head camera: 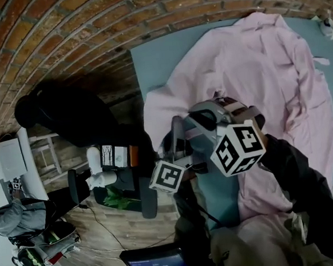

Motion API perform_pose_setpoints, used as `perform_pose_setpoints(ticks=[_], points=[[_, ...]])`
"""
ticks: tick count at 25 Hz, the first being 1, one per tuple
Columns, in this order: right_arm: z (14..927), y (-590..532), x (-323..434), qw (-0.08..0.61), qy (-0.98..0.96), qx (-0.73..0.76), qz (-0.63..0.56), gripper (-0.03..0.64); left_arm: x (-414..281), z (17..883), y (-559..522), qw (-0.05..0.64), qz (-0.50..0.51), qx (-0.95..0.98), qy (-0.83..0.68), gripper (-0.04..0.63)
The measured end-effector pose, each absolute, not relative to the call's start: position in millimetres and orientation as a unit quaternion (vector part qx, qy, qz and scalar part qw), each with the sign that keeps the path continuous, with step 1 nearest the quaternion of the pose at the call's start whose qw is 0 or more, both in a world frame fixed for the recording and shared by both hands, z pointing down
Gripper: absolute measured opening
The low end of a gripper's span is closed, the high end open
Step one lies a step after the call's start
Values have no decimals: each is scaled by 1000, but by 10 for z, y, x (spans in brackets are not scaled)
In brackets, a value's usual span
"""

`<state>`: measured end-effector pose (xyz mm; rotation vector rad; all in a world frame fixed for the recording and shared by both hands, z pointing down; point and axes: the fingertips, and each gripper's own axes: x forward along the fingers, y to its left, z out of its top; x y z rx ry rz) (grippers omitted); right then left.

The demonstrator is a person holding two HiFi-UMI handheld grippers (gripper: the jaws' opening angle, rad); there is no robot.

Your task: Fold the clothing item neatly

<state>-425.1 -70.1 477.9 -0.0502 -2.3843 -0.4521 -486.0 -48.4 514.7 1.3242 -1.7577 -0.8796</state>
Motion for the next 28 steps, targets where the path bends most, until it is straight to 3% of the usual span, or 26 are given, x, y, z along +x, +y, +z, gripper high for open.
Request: perform_pose_setpoints(ticks=[2, 3, 4, 5, 9, 13, 15, 17, 19, 23, 28], points=[[4725, -678, -3980, 353, -918, -15, -181, 6, -5018, 5166, -390, 375, -371, 474, -705, 337], [4740, -669, -3857, 356, -916, -13, -185, 6, -5082, 5200, -315, 376, -363, 456, -720, 225], [4774, -667, -3756, 355, -916, -8, -187, 6, -5112, 5214, -262, 371, -338, 455, -736, 43], [4814, -680, -3679, 349, -918, 7, -187, 8, -5104, 5188, -247, 360, -303, 468, -748, 15], [4727, -833, -3314, 313, -927, 129, -160, 17, -4998, 4751, -379, 268, -182, 523, -788, 14], [4377, -907, -2519, 224, -939, 255, -56, 26, -4824, 4011, -567, 89, -27, 574, -813, 14], [4250, -849, -1904, 182, -930, 319, 4, 26, -4414, 3670, -752, 9, 29, 619, -785, 14], [4253, -717, -1283, 196, -909, 365, 45, 25, -3808, 3463, -973, -37, 49, 681, -730, 14], [4290, -572, -778, 223, -890, 393, 65, 25, -3109, 3473, -1164, -50, 66, 747, -660, 14], [4387, -323, -34, 252, -853, 443, 114, 23, -1812, 4104, -1383, 16, 130, 837, -532, 14], [4520, -65, 490, 271, -821, 487, 123, 23, -711, 4665, -1462, 11, 217, 872, -439, 15]])
